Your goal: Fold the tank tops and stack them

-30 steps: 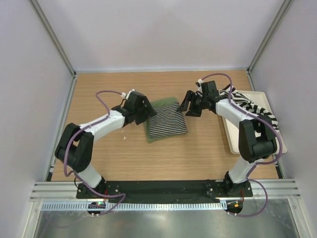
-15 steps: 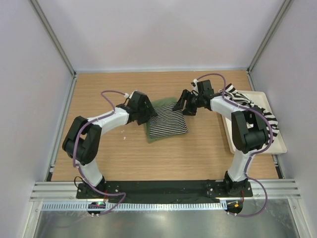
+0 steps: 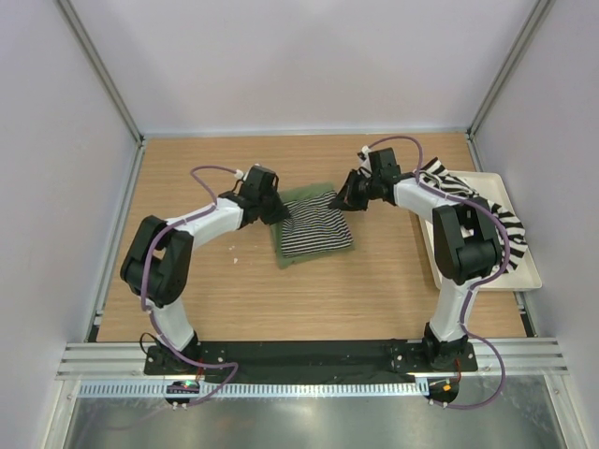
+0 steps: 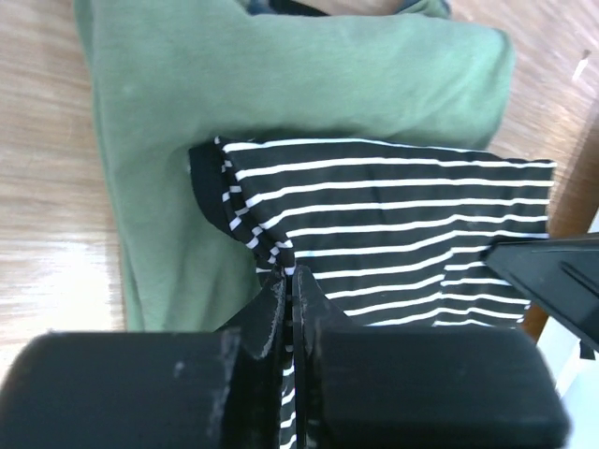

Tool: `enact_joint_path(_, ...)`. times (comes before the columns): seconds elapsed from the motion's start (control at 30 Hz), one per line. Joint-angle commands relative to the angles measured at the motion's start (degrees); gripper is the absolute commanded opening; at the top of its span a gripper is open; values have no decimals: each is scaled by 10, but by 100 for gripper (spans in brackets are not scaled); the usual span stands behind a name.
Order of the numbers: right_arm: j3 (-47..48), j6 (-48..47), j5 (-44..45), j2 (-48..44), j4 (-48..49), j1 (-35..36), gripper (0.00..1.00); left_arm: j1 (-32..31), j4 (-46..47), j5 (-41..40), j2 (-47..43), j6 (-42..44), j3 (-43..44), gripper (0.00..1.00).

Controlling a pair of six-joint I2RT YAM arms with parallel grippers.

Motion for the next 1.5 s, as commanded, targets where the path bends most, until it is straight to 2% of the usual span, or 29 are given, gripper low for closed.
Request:
enact_joint_path(0.0,22,-8,-5,-18,19,10,1,1,32,-1,-12,23,24,0)
enact_joint_path(0.27,10,-11,-13,-58,48,17,1,-5,53,-71,-118,53,-40,0)
enact_joint_path(0.47,14,-5,-12,-73,63,18,1,-8,54,-99,-161,72,-58,0)
enact_joint_path(0.67,21,1,-16,-48,68,18,1,-8,38,-92,-125,79,-34,0)
enact_joint_path(0.93,29,-4,7,13,57,19,5,-8,45,-89,-69,61,-49,0)
enact_joint_path(1.0,28,-6,9,29,57,19,14,-8,38,-103,-61,61,-55,1)
enact_joint_path(1.03,26,-9,19,30,56,20,22,-8,36,-107,-58,61,-53,3)
enact_joint_path(1.07,22,-12,23,26,60,21,40,-8,32,-108,-54,66,-51,6)
enact_joint_path(1.1,16,-13,31,19,62,21,46,-8,26,-110,-54,69,-49,17)
enact_joint_path(1.17,15,-18,58,7,56,21,51,-8,17,-120,-59,85,-41,25)
enact_joint_path(1.2,23,-28,65,-5,35,21,53,-8,-1,-123,-61,92,-34,33)
enact_joint_path(1.27,27,-38,86,-23,21,21,59,-8,-44,-138,-70,103,-3,41)
enact_joint_path(1.3,25,-46,97,-43,8,21,61,-10,-69,-145,-86,110,1,47)
enact_joint_path(1.4,12,-60,135,-96,-13,21,66,-12,-93,-161,-142,111,-8,53)
enact_joint_path(1.47,-2,-71,161,-122,-29,24,67,-14,-102,-154,-171,111,-16,53)
